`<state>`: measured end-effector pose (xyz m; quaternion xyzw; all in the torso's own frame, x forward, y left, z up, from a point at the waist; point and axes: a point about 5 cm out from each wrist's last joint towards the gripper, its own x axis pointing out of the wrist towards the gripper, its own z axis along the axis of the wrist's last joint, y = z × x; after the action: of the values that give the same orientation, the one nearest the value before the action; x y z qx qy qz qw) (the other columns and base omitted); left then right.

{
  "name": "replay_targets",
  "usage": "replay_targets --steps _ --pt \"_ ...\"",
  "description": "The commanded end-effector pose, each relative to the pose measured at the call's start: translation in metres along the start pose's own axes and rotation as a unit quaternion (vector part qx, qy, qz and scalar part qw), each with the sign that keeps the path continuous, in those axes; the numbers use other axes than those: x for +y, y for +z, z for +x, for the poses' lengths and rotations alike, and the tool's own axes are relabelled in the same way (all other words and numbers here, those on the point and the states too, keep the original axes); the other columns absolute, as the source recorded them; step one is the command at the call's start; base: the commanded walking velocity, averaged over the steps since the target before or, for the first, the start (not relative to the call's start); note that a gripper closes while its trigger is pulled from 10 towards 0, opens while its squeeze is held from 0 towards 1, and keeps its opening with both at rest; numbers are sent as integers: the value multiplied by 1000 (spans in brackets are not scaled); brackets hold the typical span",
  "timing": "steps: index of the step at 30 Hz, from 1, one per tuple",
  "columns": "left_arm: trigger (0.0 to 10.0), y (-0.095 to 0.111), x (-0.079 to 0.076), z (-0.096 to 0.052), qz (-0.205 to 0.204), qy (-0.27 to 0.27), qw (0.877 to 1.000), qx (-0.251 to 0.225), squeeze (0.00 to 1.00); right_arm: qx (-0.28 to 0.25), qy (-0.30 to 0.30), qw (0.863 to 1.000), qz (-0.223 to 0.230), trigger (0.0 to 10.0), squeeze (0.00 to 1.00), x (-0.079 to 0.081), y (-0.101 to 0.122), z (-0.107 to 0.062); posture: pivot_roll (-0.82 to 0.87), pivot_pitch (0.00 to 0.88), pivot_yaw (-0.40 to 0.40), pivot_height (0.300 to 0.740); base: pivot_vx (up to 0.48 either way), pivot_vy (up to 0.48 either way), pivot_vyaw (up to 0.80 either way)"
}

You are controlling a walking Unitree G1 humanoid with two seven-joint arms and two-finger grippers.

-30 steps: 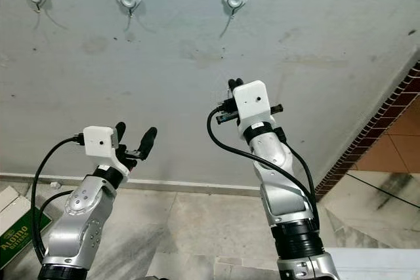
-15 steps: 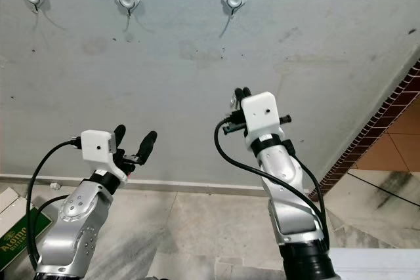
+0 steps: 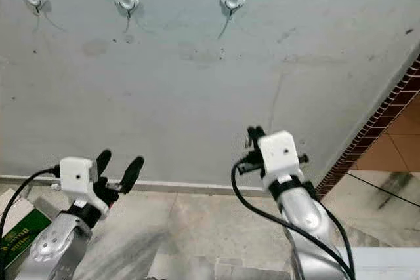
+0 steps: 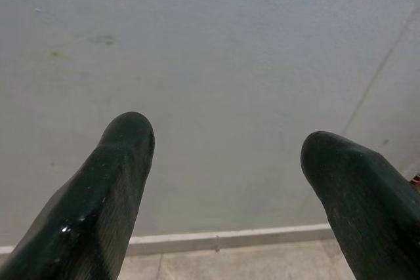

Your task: Hang keys on a hook

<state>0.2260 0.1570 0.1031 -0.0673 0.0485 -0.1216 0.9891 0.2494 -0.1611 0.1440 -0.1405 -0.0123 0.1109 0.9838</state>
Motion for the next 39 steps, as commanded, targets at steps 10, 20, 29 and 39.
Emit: replay_targets --steps 10,20,29,39 --pt "10000 4 -5 -4 6 -45 999 11 0 -7 1 1000 -11 10000 0 -9 7 -2 -37 88 30 740 0 0 0" --pt "10000 8 -5 1 12 -61 998 10 0 -10 10 1000 -10 10000 0 -2 9 -1 -49 95 27 740 0 0 0" --pt "10000 7 -11 3 2 -63 998 8 0 -14 22 1000 -16 10000 0 2 10 7 -45 102 20 740 220 0 0" --pt "10000 6 -11 3 0 -62 998 9 0 -14 28 999 -17 10000 0 4 9 7 -48 96 20 740 258 0 0"
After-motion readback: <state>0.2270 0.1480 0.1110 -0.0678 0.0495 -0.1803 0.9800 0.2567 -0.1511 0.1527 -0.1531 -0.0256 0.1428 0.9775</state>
